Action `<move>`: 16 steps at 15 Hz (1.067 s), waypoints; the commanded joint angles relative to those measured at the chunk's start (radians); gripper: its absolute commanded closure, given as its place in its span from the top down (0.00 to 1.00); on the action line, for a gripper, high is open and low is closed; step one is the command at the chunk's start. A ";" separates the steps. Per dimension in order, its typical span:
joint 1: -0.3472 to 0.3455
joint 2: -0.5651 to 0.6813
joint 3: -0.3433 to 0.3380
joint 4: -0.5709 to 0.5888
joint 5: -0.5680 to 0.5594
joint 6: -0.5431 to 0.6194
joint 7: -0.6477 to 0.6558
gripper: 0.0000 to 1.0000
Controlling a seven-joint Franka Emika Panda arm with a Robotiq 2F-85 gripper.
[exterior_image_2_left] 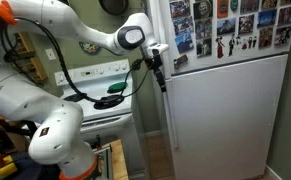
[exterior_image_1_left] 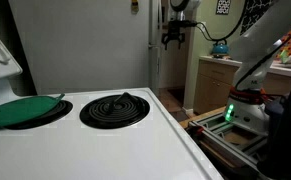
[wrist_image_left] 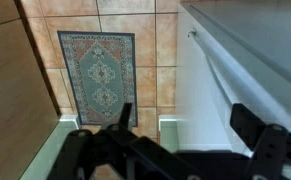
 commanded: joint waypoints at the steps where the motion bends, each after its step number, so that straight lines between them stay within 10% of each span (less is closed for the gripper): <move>1: 0.021 0.004 -0.019 0.002 -0.012 -0.003 0.009 1.00; 9: -0.002 -0.037 -0.093 -0.018 0.009 0.001 -0.002 1.00; 16: 0.011 0.045 -0.217 0.022 0.277 -0.052 0.011 1.00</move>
